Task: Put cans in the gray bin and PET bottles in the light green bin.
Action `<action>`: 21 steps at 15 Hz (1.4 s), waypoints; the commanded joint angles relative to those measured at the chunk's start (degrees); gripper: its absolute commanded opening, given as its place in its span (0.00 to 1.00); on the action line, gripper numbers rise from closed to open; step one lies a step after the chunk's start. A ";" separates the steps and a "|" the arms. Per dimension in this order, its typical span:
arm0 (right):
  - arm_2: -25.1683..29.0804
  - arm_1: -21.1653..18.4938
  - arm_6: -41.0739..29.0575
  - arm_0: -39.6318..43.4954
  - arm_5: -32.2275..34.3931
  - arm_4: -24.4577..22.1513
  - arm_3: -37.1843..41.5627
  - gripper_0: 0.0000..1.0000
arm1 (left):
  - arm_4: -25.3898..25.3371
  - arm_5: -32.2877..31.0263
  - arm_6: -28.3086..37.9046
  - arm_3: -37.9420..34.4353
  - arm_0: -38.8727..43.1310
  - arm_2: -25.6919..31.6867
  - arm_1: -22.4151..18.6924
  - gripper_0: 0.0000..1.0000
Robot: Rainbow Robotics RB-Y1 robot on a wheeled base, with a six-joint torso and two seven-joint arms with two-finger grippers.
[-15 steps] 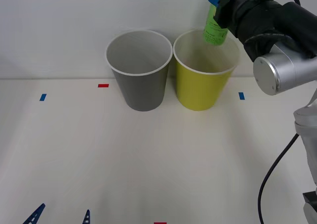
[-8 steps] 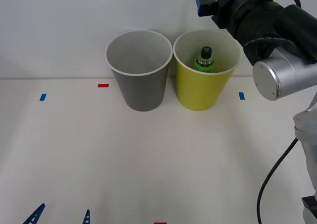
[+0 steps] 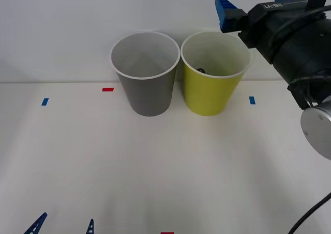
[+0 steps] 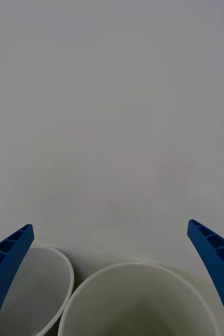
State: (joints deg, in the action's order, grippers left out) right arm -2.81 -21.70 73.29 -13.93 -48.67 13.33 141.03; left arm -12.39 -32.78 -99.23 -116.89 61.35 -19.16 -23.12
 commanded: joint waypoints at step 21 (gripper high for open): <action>-1.23 7.19 3.53 46.89 27.84 -7.09 4.95 1.00 | 0.00 0.00 0.00 0.00 0.00 0.00 0.00 1.00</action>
State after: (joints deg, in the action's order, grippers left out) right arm -2.24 -14.12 76.54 29.89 -34.08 7.88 149.76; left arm -12.39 -32.78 -99.23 -116.89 61.35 -19.16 -23.12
